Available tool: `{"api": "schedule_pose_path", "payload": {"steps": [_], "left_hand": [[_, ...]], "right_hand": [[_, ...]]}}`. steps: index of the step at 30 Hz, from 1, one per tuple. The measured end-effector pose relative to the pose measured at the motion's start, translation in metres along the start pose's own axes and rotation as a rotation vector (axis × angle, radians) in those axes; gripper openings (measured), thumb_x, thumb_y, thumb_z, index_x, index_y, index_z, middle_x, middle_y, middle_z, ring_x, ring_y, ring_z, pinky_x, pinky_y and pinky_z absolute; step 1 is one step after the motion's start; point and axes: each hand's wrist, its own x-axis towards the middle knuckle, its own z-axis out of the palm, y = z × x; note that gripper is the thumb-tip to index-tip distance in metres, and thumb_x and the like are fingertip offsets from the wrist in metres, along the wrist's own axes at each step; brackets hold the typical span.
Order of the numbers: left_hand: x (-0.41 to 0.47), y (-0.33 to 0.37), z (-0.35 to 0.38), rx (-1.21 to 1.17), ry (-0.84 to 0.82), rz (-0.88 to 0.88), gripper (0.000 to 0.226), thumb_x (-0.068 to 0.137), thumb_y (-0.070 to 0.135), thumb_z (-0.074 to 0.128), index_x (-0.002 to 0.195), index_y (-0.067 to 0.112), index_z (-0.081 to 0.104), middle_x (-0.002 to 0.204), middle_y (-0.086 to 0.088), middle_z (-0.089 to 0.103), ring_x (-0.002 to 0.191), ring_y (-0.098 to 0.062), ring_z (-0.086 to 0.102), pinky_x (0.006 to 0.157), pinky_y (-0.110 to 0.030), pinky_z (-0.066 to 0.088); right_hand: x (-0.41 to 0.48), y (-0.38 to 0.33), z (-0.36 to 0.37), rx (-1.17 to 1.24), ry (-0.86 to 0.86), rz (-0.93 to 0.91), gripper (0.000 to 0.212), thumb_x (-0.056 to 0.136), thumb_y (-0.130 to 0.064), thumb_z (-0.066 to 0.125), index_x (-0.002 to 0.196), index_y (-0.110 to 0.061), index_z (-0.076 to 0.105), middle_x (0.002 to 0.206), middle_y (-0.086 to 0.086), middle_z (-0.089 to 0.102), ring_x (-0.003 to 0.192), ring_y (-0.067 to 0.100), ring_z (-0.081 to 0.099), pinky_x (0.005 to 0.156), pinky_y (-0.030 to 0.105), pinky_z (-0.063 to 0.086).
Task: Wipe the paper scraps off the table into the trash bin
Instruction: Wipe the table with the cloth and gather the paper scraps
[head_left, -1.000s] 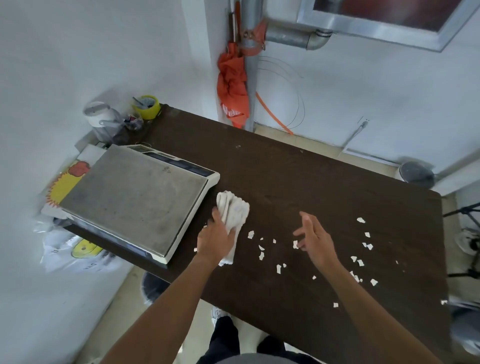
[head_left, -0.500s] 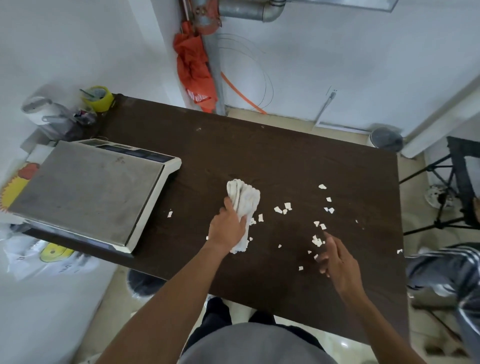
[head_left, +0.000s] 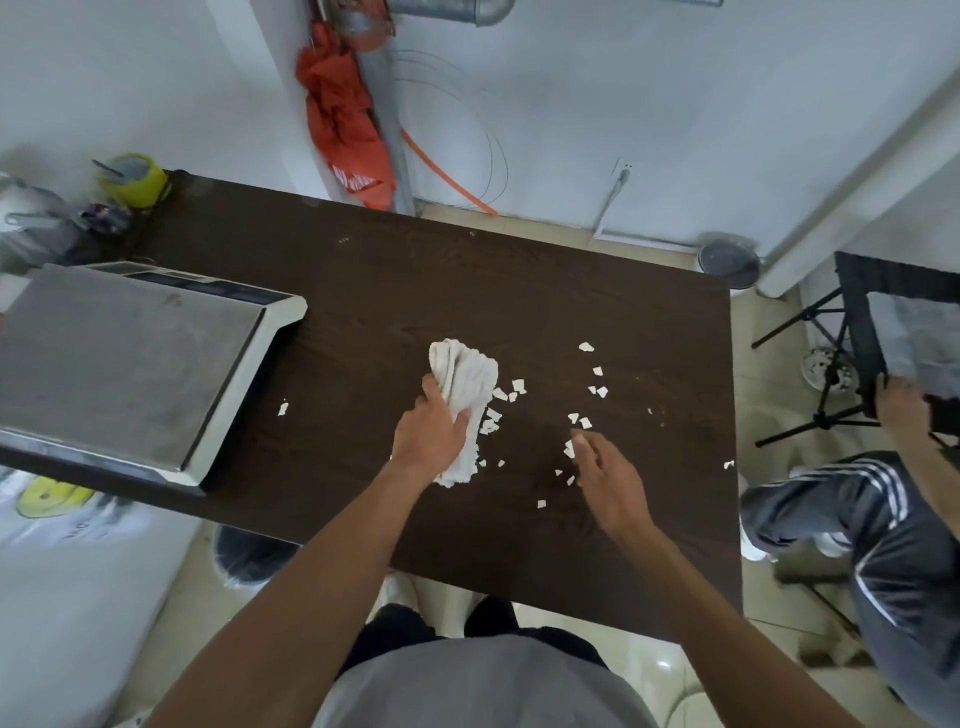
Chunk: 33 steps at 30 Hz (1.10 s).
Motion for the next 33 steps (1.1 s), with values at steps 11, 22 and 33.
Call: {"api": "schedule_pose_path", "payload": {"steps": [11, 22, 33], "left_hand": [[-0.009, -0.088, -0.062, 0.022, 0.103, -0.116, 0.073, 0.098, 0.056, 0.048, 0.147, 0.006, 0.027, 0.12, -0.013, 0.067, 0.105, -0.035, 0.068, 0.086, -0.042, 0.052], [-0.048, -0.187, -0.064, 0.173, 0.078, -0.196, 0.07, 0.099, 0.056, 0.046, 0.143, 0.004, 0.03, 0.123, -0.013, 0.064, 0.107, -0.032, 0.068, 0.086, -0.038, 0.054], [-0.048, -0.114, -0.018, 0.038, 0.002, 0.097, 0.068, 0.098, 0.051, 0.05, 0.142, 0.001, 0.035, 0.117, -0.014, 0.067, 0.097, -0.033, 0.071, 0.083, -0.041, 0.057]], "right_hand": [[0.0, -0.058, 0.046, -0.08, -0.04, -0.08, 0.034, 0.097, -0.049, 0.045, 0.109, -0.022, 0.061, 0.106, -0.007, 0.062, 0.096, 0.012, 0.059, 0.087, 0.034, 0.045], [-0.037, -0.063, 0.095, -0.092, -0.05, -0.078, 0.03, 0.089, -0.06, 0.042, 0.094, -0.034, 0.058, 0.1, -0.007, 0.064, 0.087, 0.016, 0.067, 0.089, 0.044, 0.051], [-0.099, -0.034, 0.083, -0.054, 0.113, 0.044, 0.027, 0.099, -0.049, 0.045, 0.102, -0.027, 0.061, 0.101, -0.003, 0.06, 0.085, 0.019, 0.066, 0.086, 0.044, 0.052]]}}
